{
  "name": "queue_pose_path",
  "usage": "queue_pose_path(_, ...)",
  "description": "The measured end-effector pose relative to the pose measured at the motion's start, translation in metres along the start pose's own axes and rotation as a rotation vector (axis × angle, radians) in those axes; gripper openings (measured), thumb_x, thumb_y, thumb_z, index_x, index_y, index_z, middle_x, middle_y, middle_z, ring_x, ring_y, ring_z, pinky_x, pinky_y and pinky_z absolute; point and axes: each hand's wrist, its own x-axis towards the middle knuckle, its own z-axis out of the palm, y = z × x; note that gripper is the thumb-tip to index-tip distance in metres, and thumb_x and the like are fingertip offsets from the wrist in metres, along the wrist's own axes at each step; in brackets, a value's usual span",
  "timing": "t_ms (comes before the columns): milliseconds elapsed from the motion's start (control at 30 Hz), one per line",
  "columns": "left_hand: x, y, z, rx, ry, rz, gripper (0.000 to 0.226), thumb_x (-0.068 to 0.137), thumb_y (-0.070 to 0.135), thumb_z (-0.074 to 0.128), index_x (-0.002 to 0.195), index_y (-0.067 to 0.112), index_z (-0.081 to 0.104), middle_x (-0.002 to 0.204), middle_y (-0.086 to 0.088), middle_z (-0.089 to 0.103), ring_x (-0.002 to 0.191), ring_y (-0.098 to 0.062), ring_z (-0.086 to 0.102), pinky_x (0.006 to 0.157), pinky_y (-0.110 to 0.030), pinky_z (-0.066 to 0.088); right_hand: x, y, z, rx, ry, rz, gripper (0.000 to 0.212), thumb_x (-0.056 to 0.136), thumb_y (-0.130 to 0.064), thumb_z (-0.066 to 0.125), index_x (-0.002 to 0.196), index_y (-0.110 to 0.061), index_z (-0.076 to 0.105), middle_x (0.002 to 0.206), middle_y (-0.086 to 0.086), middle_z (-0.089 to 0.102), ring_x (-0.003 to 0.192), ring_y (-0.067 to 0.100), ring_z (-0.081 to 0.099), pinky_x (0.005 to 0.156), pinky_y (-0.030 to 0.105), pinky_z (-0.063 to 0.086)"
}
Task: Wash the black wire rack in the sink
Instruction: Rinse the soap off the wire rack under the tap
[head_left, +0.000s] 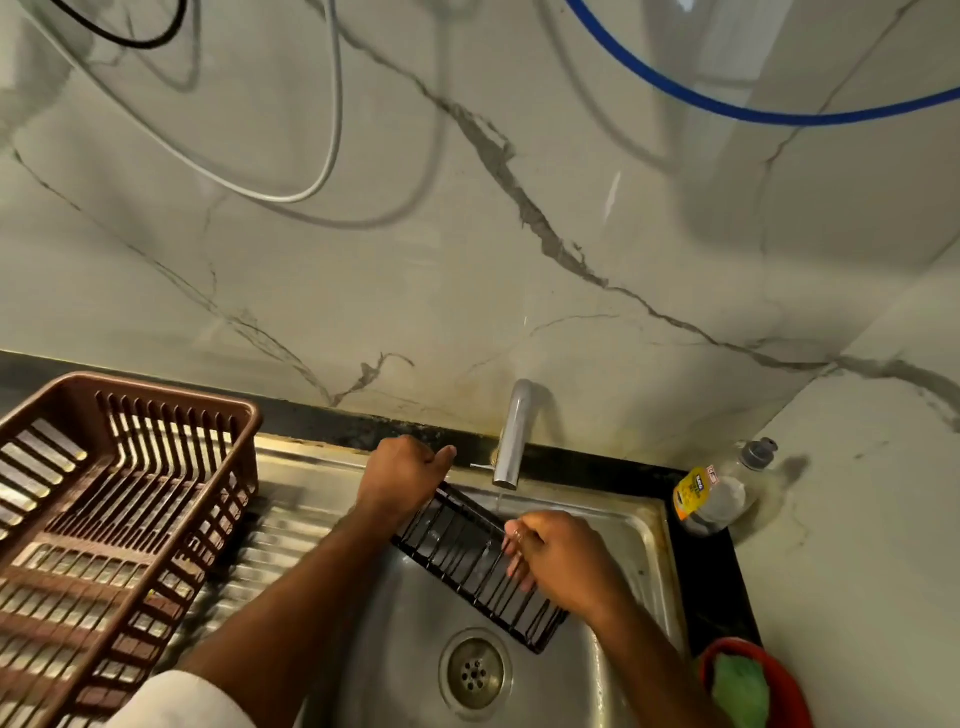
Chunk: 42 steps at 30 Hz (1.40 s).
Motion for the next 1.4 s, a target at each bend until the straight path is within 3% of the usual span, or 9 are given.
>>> queue_pose_path(233, -0.002, 0.004, 0.013, 0.15, 0.115, 0.182, 0.062, 0.099, 0.052, 0.054, 0.05, 0.014, 0.057, 0.055, -0.001, 0.059, 0.053, -0.017, 0.059, 0.061, -0.034, 0.054, 0.03, -0.017, -0.003, -0.169, 0.105, 0.011, 0.024, 0.102, -0.035, 0.053, 0.082, -0.027, 0.063, 0.077, -0.007, 0.069, 0.072, 0.006, 0.066, 0.069, 0.027, 0.052)
queue_pose_path(300, -0.003, 0.005, 0.014, 0.233, 0.137, 0.177, 0.059, 0.101, 0.055, 0.044, 0.062, 0.018, 0.068, 0.074, -0.002, 0.065, 0.077, -0.02, 0.065, 0.089, -0.041, 0.053, 0.035, -0.019, -0.006, -0.222, 0.121, 0.014, 0.017, 0.099, -0.03, 0.057, 0.084, -0.026, 0.064, 0.079, -0.006, 0.07, 0.074, 0.008, 0.066, 0.072, 0.03, 0.055)
queue_pose_path(400, -0.014, 0.021, 0.022, 0.427, 0.138, 0.236, 0.057, 0.104, 0.058, 0.028, 0.084, 0.029, 0.073, 0.093, 0.007, 0.07, 0.107, -0.017, 0.061, 0.122, -0.055, 0.022, 0.037, -0.029, -0.005, -0.207, 0.128, -0.005, 0.015, 0.098, -0.03, 0.059, 0.1, -0.021, 0.071, 0.09, -0.001, 0.075, 0.08, 0.014, 0.071, 0.075, 0.03, 0.058)
queue_pose_path(533, -0.022, 0.025, 0.026, 0.364, 0.058, 0.32, 0.066, 0.106, 0.056, 0.023, 0.073, 0.025, 0.07, 0.06, 0.004, 0.063, 0.062, -0.012, 0.057, 0.099, -0.041, 0.041, 0.033, -0.031, 0.001, -0.174, 0.126, -0.022, 0.026, 0.1, -0.037, 0.058, 0.111, -0.017, 0.071, 0.097, 0.001, 0.076, 0.085, 0.014, 0.072, 0.075, 0.029, 0.058)
queue_pose_path(667, -0.015, 0.014, 0.022, 0.276, 0.117, 0.296, 0.067, 0.1, 0.058, 0.017, 0.05, 0.025, 0.047, 0.044, 0.006, 0.043, 0.045, -0.013, 0.041, 0.088, -0.039, 0.044, 0.028, -0.028, -0.007, -0.205, 0.139, -0.062, 0.029, 0.1, -0.046, 0.055, 0.1, -0.022, 0.072, 0.084, -0.004, 0.075, 0.073, 0.007, 0.07, 0.07, 0.027, 0.058)
queue_pose_path(900, -0.016, 0.009, 0.013, 0.058, 0.165, 0.268, 0.063, 0.104, 0.042, 0.051, 0.044, 0.026, 0.04, 0.038, 0.008, 0.04, 0.037, -0.008, 0.04, 0.073, -0.038, 0.047, 0.017, -0.024, -0.027, 0.041, 0.106, -0.129, 0.019, 0.096, -0.035, 0.067, 0.088, -0.021, 0.076, 0.068, -0.012, 0.073, 0.059, -0.003, 0.067, 0.056, 0.015, 0.048)
queue_pose_path(1100, -0.026, 0.009, 0.013, -0.145, 0.152, 0.122, 0.058, 0.101, 0.045, 0.054, 0.047, 0.023, 0.05, 0.045, -0.001, 0.057, 0.041, -0.02, 0.056, 0.047, -0.025, 0.039, 0.008, -0.02, -0.035, 0.215, 0.126, -0.206, 0.007, 0.09, -0.031, 0.075, 0.084, -0.028, 0.077, 0.073, -0.011, 0.076, 0.069, 0.001, 0.071, 0.071, 0.022, 0.055)
queue_pose_path(1233, -0.026, 0.008, 0.012, -0.256, 0.132, 0.047, 0.058, 0.099, 0.047, 0.057, 0.05, 0.016, 0.056, 0.049, -0.007, 0.062, 0.048, -0.029, 0.063, 0.052, -0.035, 0.052, 0.007, -0.015, -0.042, 0.307, 0.129, -0.251, 0.014, 0.087, -0.03, 0.077, 0.075, -0.023, 0.076, 0.069, -0.003, 0.074, 0.067, 0.011, 0.071, 0.074, 0.034, 0.058)
queue_pose_path(1400, -0.03, 0.008, 0.011, -0.3, 0.134, -0.048, 0.058, 0.098, 0.047, 0.059, 0.049, 0.018, 0.055, 0.047, -0.001, 0.062, 0.048, -0.021, 0.065, 0.056, -0.032, 0.054, 0.007, -0.006, -0.045, 0.44, 0.07, -0.316, 0.021, 0.089, -0.035, 0.075, 0.069, -0.028, 0.075, 0.067, 0.006, 0.072, 0.068, 0.022, 0.07, 0.08, 0.04, 0.058)
